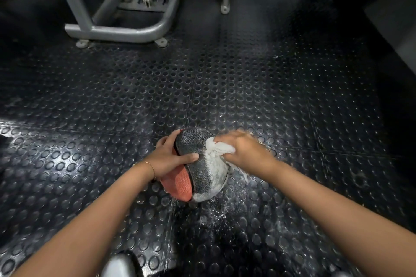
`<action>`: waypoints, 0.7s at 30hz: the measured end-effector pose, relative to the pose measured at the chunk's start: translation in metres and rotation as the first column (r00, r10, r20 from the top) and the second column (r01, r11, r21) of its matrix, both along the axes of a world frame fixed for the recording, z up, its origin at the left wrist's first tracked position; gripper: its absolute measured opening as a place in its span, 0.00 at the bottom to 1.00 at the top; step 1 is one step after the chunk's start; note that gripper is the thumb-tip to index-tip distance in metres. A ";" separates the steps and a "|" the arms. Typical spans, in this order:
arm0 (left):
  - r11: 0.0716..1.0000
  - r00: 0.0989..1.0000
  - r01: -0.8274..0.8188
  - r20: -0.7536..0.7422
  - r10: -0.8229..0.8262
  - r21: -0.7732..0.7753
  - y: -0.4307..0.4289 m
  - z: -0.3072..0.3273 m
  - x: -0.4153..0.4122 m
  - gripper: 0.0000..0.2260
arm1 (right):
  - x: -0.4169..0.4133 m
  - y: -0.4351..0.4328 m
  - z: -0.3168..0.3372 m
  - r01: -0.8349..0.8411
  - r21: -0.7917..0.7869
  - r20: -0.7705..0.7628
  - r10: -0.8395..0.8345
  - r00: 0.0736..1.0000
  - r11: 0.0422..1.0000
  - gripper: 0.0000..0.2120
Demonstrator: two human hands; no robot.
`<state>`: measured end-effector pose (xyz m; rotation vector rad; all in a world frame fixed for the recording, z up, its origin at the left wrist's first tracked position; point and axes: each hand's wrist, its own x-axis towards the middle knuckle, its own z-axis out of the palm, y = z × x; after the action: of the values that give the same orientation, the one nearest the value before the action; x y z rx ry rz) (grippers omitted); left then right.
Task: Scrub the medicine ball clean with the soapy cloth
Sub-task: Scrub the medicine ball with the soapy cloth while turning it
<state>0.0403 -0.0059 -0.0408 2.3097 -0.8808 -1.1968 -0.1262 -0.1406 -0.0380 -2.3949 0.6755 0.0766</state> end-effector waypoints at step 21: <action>0.999 0.999 -0.008 -0.035 0.010 0.047 0.003 0.002 0.005 0.41 | -0.006 0.014 -0.017 -0.166 -0.315 0.173 0.229 0.958 0.935 0.28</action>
<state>0.0457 -0.0024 -0.0383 2.3195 -0.8378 -1.2626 -0.1324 -0.1266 -0.0548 -2.7065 0.3644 -0.2026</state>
